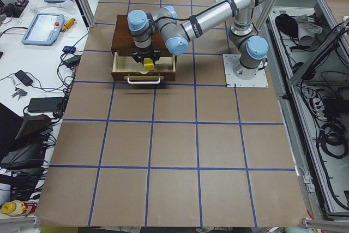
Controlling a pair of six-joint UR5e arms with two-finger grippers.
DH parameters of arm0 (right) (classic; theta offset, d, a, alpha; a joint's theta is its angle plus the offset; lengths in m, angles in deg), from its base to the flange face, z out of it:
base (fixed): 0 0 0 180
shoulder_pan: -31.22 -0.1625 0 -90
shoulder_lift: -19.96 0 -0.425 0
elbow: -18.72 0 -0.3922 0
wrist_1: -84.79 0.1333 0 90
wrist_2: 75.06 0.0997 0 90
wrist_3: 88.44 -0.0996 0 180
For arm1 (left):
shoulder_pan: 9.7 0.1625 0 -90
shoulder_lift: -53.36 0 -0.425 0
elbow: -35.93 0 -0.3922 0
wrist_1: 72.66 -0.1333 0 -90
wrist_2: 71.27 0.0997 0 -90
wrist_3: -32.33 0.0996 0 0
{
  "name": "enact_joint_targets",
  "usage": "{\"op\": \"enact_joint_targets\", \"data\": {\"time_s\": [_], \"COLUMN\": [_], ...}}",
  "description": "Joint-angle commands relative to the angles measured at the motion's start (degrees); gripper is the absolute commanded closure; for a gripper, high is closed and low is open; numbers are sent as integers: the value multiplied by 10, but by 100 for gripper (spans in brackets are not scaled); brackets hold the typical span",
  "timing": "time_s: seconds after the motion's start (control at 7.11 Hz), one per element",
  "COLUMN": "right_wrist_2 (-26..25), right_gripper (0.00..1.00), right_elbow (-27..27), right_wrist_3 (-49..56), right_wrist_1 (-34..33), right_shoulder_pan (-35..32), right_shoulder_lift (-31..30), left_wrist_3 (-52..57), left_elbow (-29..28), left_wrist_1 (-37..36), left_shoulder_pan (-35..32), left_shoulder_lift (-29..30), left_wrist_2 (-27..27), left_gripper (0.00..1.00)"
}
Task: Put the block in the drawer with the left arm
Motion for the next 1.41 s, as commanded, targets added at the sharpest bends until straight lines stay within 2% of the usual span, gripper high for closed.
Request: {"op": "enact_joint_targets", "data": {"time_s": [0.0,0.14,0.56,0.84,0.98,1.27], "right_wrist_2": [0,0,0,1,0,0], "right_gripper": [0,0,0,0,0,0], "right_elbow": [0,0,0,0,0,0], "right_wrist_3": [0,0,0,0,-1,-1], "right_wrist_1": [0,0,0,0,0,0], "right_shoulder_pan": [0,0,0,0,0,0], "right_shoulder_lift": [0,0,0,0,0,0], "left_wrist_3": [-11,-47,-170,-406,-476,-680], "left_elbow": [0,-13,-118,-124,-125,-126], "left_wrist_1": [-7,6,240,254,250,234], "left_shoulder_pan": [-1,-3,-9,-59,-94,-128], "left_shoulder_lift": [-13,-30,-91,-116,-124,-121], "left_wrist_2": [4,3,11,11,32,34], "left_gripper": [0,0,0,0,0,0]}}
